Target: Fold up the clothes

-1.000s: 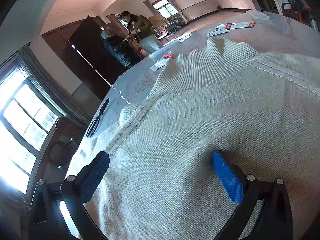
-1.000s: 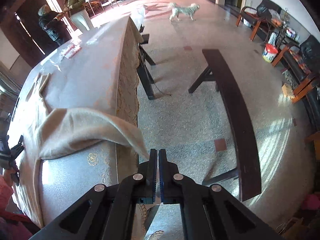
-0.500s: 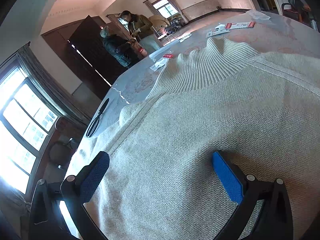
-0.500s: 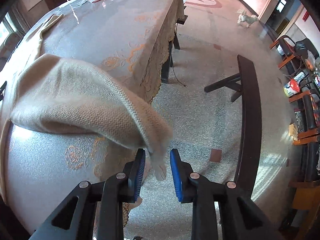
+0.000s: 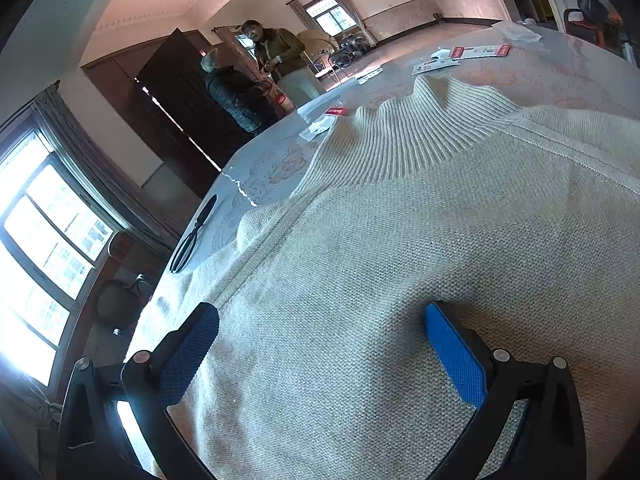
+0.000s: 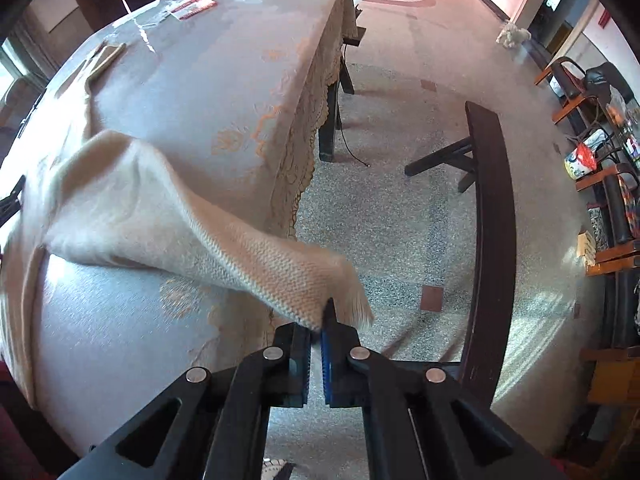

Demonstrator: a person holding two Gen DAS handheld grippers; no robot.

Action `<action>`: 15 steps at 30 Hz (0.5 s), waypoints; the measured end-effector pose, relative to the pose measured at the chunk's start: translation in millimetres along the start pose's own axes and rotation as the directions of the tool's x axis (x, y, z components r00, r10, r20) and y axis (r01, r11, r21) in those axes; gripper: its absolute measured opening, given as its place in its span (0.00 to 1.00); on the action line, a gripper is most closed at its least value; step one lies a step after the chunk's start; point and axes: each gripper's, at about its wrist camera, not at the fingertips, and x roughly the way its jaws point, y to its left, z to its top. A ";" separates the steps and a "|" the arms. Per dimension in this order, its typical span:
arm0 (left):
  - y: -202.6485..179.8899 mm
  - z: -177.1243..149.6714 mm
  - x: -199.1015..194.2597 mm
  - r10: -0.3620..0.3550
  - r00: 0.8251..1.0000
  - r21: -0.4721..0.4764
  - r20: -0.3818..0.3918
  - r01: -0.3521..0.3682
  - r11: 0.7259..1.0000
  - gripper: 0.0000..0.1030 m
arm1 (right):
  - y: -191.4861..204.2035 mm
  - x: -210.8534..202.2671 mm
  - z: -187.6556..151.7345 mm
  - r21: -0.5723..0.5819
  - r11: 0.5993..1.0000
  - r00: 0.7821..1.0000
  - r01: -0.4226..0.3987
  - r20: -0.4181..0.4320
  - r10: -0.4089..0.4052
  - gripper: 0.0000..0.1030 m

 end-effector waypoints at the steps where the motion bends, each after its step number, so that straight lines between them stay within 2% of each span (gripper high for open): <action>1: 0.2 -0.2 -0.1 -0.002 1.000 -0.002 -0.001 0.002 1.000 1.00 | -0.8 -18.4 -2.7 -0.012 1.000 1.000 0.010 0.010 -0.009 0.03; 5: 0.6 -0.8 -0.4 -0.007 1.000 -0.006 -0.003 0.007 1.000 1.00 | -7.1 -104.5 -9.3 -0.005 0.999 0.996 0.036 0.087 -0.035 0.03; 7: 0.1 -1.0 -1.1 -0.005 1.000 -0.005 -0.002 0.005 1.000 1.00 | -10.9 -126.1 -7.5 -0.010 0.999 0.996 0.037 0.082 -0.036 0.03; 8: -0.3 -1.0 -1.6 -0.003 1.000 -0.003 -0.001 0.003 1.000 1.00 | -15.0 -124.6 -5.3 -0.007 1.000 0.999 0.019 0.047 -0.019 0.03; 10: -1.5 -0.9 -2.6 0.003 1.000 0.000 0.000 -0.003 1.000 1.00 | -34.9 -98.6 2.2 0.046 0.999 1.000 0.004 -0.029 -0.003 0.03; 11: -1.8 -0.9 -2.8 0.004 1.000 0.001 0.001 -0.004 1.000 1.00 | -49.2 -74.6 5.6 0.094 0.995 0.996 0.022 -0.089 -0.014 0.04; 12: -1.6 -0.7 -2.7 0.004 1.000 0.000 0.000 -0.004 1.000 1.00 | -62.1 -49.9 7.8 0.106 0.985 0.981 0.138 -0.151 -0.121 0.05; 13: -0.8 -0.3 -2.2 0.000 1.000 -0.003 -0.002 0.000 1.000 1.00 | -74.9 -25.3 10.0 0.111 0.961 0.951 0.253 -0.213 -0.225 0.08; 14: 0.8 0.1 -1.5 -0.006 1.000 -0.007 -0.007 0.006 1.000 1.00 | -80.3 -7.5 11.8 0.073 0.916 0.896 0.395 -0.252 -0.366 0.11; 15: 2.5 0.0 -1.3 -0.017 1.000 -0.013 -0.012 0.017 1.000 1.00 | -78.0 2.3 14.7 0.047 0.886 0.865 0.461 -0.246 -0.437 0.11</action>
